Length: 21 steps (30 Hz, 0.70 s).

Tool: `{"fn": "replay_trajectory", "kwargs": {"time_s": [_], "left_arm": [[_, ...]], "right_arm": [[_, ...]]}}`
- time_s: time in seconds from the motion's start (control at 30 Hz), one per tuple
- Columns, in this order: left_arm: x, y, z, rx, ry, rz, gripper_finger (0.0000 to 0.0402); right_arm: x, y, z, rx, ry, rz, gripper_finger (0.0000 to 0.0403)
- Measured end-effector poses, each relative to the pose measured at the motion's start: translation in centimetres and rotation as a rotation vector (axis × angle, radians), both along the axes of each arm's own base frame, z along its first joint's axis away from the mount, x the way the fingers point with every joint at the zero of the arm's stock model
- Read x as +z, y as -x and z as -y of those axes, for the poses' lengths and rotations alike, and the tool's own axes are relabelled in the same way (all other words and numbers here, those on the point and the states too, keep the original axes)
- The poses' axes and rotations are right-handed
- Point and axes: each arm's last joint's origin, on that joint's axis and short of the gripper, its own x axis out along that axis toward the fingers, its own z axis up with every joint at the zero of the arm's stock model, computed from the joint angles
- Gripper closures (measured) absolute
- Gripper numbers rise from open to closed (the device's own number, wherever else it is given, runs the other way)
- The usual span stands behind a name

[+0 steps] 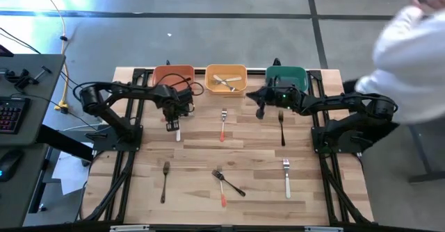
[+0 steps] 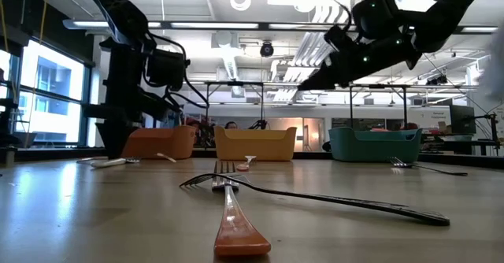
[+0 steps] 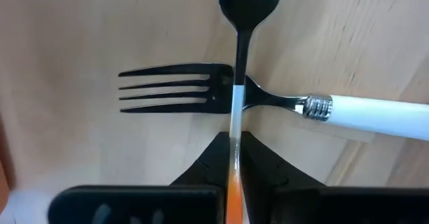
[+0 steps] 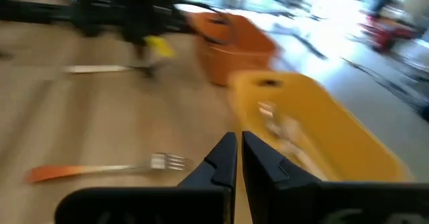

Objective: Sort silverware by color (type)
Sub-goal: Put the top left orange fork into the green bin

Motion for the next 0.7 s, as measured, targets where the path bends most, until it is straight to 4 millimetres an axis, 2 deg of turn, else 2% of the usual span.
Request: {"fn": "replay_trajectory", "kwargs": {"time_s": [0.13,0.3,0.53,0.7], "left_arm": [[0.4,0.6,0.0,-0.001,-0.057,-0.042,0.0397],[1.6,1.0,0.1,0.007,-0.127,-0.041,0.0401],[4.1,1.9,0.5,0.041,-0.171,0.048,0.0401],[5.8,2.6,0.9,0.054,-0.206,0.122,0.0401]], "right_arm": [[-0.7,0.8,0.9,-0.192,-0.041,-0.068,0.0396],[-1.8,2.1,2.2,-0.308,-0.170,-0.141,0.0396],[-2.6,3.4,3.3,-0.397,-0.255,-0.200,0.0396],[-2.1,3.7,3.0,-0.395,-0.260,-0.208,0.0396]]}}
